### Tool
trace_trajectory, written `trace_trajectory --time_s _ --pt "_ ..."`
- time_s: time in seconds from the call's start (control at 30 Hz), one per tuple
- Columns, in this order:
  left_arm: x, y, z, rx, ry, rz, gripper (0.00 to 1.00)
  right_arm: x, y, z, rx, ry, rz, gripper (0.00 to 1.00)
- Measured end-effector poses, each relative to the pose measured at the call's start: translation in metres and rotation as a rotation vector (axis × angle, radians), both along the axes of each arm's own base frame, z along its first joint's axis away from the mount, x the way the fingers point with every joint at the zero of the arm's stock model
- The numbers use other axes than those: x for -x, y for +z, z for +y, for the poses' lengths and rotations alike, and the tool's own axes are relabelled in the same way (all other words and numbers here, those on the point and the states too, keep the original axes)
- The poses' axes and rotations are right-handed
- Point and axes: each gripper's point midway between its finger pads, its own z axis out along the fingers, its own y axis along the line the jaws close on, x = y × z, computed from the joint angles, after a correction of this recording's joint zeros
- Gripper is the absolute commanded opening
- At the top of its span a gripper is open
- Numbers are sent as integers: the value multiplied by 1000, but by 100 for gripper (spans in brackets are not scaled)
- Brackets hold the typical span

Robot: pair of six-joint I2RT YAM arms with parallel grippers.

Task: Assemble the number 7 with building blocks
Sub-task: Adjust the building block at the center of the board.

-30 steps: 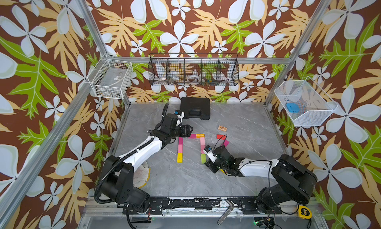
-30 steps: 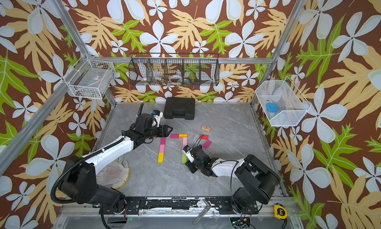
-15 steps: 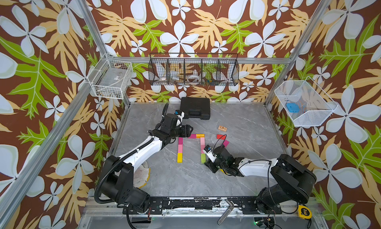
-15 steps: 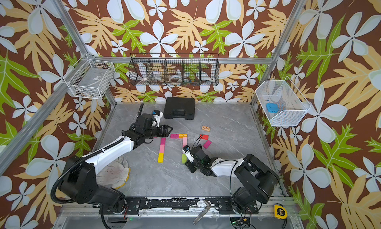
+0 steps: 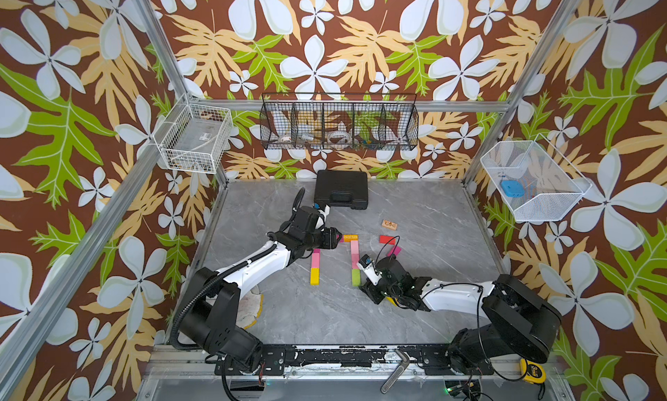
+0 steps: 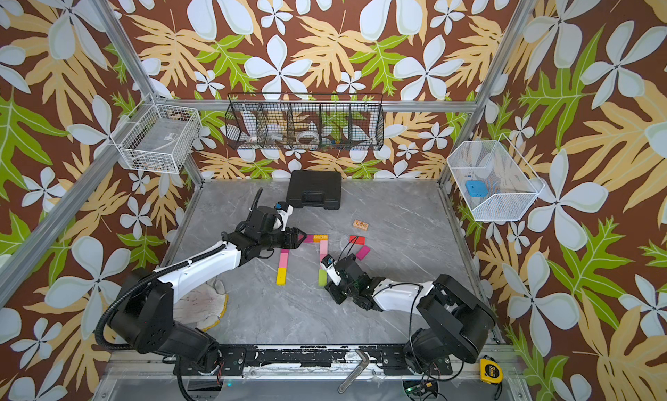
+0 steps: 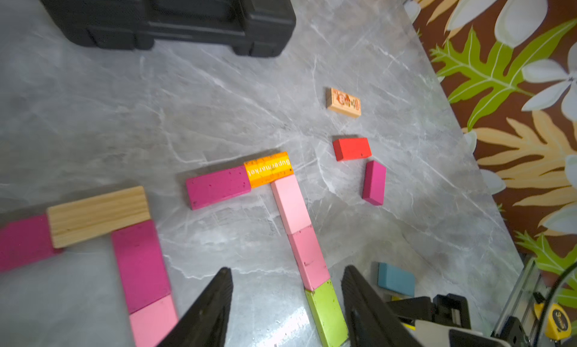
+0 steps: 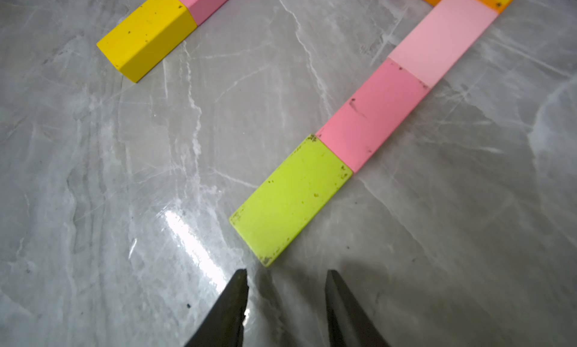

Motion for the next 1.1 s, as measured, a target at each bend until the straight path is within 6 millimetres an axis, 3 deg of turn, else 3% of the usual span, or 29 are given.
trace_trajectory --time_s 0.2,0.47,0.87,1.1 --pt "29 -34 -20 -49 -72 83 45 3 2 -2 -9 -4 -1 42" --pt "57 -68 -28 -128 -110 174 35 4 2 -4 -13 -11 4 42" --pt "70 -96 -28 -239 -149 243 32 5 0 -4 -12 -11 4 42" --pt "74 -101 -29 -263 -171 259 32 4 0 -4 -12 -11 4 43"
